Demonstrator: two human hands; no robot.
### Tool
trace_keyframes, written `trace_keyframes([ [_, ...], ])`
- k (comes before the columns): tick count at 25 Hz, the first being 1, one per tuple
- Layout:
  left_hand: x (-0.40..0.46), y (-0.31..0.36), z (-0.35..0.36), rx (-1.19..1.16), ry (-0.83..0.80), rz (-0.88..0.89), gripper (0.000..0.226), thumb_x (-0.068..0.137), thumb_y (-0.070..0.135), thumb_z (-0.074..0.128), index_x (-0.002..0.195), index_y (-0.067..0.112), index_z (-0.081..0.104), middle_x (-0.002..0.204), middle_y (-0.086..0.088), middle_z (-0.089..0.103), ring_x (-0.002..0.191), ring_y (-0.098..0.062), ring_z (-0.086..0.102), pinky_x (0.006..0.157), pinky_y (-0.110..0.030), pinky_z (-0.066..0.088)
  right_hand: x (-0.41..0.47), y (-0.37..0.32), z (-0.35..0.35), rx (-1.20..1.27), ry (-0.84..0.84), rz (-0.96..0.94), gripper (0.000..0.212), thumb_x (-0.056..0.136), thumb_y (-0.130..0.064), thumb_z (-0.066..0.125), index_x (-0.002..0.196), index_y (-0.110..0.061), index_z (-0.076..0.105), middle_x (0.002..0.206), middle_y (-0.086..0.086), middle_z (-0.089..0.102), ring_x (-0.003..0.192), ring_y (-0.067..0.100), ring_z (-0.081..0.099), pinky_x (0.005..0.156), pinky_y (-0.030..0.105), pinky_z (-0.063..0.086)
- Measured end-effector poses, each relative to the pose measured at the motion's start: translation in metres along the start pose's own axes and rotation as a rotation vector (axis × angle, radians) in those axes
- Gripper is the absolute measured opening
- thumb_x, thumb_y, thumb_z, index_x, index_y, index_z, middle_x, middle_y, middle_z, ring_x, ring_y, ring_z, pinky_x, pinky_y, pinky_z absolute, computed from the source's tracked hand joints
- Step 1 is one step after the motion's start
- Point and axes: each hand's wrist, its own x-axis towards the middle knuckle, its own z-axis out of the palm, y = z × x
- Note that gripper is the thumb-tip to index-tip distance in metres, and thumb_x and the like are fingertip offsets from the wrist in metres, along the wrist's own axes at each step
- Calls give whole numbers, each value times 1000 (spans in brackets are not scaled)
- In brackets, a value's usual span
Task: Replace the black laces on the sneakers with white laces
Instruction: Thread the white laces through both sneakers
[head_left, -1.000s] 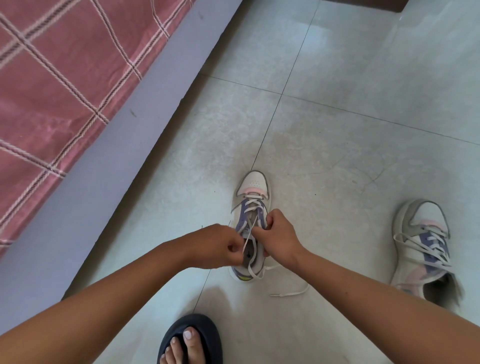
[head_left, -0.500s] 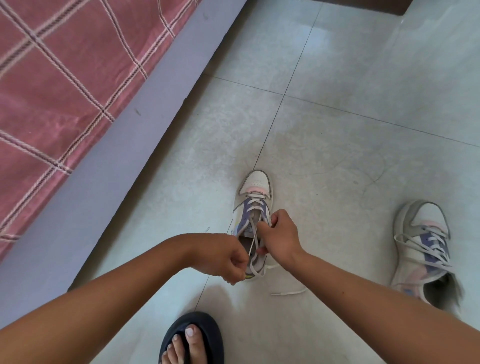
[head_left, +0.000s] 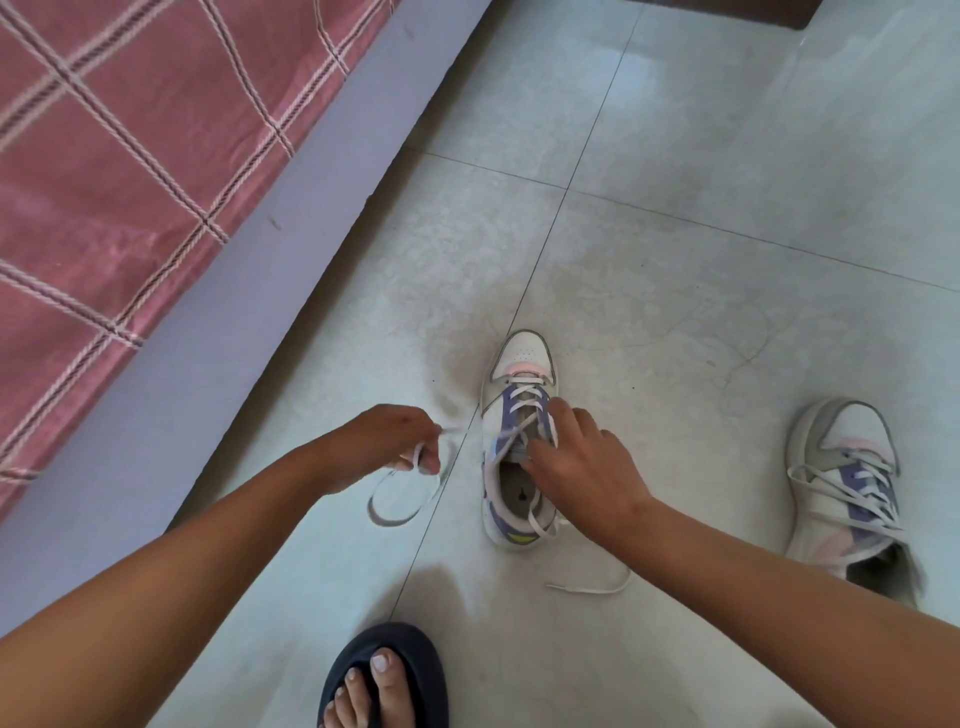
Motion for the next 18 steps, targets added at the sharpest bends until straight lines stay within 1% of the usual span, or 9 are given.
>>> trace_keyframes([
  [1,0,1,-4,-182,6,7,29,93,15,45,67,11,59,71,-7,65,82,-22,66,86,-33,47,1,-6,2,-3,-39,59,30,72,-27,76,99,-13,68,116,19,57,85,30,59,53,32,48],
  [3,1,3,-12,-420,-26,44,33,89,15,48,58,15,56,66,-7,59,77,-24,67,87,-35,51,7,-15,12,119,-154,212,41,90,-31,55,127,-13,49,134,16,36,112,30,43,75,36,43],
  [5,2,3,-16,-400,-55,52,27,83,17,51,56,14,57,66,-8,60,75,-24,66,85,-34,52,13,-21,17,123,-230,306,43,94,-26,46,134,-12,38,135,13,30,118,29,35,83,36,39],
  [8,5,-7,-13,112,-4,-35,19,78,17,52,65,7,62,68,-7,68,69,-18,66,78,-27,48,22,-25,14,201,-290,411,39,92,-18,43,131,-11,40,132,12,30,118,28,35,89,37,37],
  [10,9,-14,-12,246,14,-87,19,85,12,51,69,7,61,66,-5,69,61,-17,65,75,-26,42,24,-26,10,400,-318,505,29,92,-22,44,116,-10,52,125,10,33,114,28,37,91,37,37],
  [12,12,-17,-14,251,-11,-105,21,89,12,49,72,7,60,68,-4,71,60,-17,68,77,-24,41,24,-21,1,755,-232,612,17,89,-24,49,78,-16,61,107,9,37,98,27,41,82,33,42],
  [14,13,-15,-14,383,-51,-106,21,91,16,51,74,9,61,70,-1,72,64,-13,70,76,-21,44,22,-5,-8,1104,-156,684,40,85,-16,52,47,-20,46,79,5,39,69,20,39,57,24,37],
  [16,19,-10,-9,713,-87,-78,22,90,22,52,75,10,62,69,3,69,64,-10,67,61,-14,43,23,17,-18,1297,-207,740,34,86,-13,52,53,-17,45,61,2,42,55,16,37,52,21,33],
  [18,29,2,2,1032,-106,-30,26,91,28,50,77,9,61,75,-3,61,71,-18,57,55,-19,37,24,40,-25,1567,-310,834,21,89,-12,52,69,-11,54,60,3,54,53,15,48,59,26,44],
])
